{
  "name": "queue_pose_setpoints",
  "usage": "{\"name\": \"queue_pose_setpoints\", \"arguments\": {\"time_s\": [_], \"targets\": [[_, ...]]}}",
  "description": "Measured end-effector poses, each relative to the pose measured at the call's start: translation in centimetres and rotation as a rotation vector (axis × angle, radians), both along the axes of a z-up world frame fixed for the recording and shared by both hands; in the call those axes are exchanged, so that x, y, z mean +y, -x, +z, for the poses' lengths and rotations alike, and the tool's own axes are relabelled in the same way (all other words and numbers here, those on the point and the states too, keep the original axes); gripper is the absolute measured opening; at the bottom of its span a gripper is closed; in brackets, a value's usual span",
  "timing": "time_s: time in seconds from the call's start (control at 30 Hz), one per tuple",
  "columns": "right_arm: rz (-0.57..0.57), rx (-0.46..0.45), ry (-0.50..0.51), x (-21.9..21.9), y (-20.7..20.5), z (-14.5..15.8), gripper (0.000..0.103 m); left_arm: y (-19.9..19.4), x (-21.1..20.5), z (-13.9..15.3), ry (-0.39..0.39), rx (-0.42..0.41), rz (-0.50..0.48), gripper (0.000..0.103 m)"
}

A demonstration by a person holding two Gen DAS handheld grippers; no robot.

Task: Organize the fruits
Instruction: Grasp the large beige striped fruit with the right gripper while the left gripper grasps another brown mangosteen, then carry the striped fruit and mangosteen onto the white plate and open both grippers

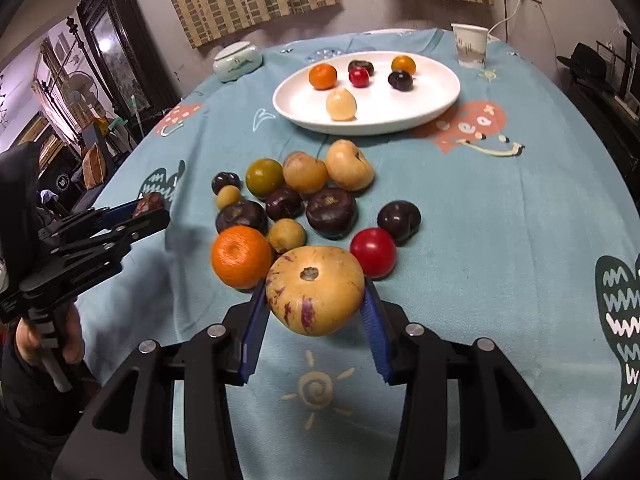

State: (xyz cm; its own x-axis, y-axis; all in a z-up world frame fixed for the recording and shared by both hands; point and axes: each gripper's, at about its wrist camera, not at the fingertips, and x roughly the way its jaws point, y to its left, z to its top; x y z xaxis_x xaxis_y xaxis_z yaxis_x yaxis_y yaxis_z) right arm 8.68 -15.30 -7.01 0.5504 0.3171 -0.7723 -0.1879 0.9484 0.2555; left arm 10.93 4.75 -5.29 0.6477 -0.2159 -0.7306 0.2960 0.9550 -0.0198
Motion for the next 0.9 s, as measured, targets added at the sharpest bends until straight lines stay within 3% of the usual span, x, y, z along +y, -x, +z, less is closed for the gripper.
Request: {"name": "queue_pose_setpoints", "arguments": {"time_s": [0.27,0.5,0.6,0.73,0.83,0.9], "targets": [[-0.003,-0.023,0.006,0.0,0.4,1.2,0.046,0.5,-0.4,1.4,0.008,-0.027,0.002,0.042],[-0.041,-0.046,0.029,-1.2,-1.1,2.2,0.045,-1.5,-1.3,2.6,0.006,-0.024,0.015,0.042],[-0.051,-0.082,0.064,-1.8,-3.8,3.8,0.045,-4.7,-2.6,4.7,0.002,-0.040,0.031,0.043],[-0.027,-0.163,0.078,-2.0,-10.5,6.3,0.045,-11.2,-5.4,5.8,0.004,-0.009,0.042,0.043],[-0.016,-0.091,0.067,-1.8,-17.4,4.9,0.046,-17.7,-8.0,4.8,0.006,0.073,0.053,0.043],[-0.014,-0.033,0.069,-1.6,-21.2,3.3,0.045,-21.6,-9.5,3.7,-0.036,0.110,0.077,0.043]]}}
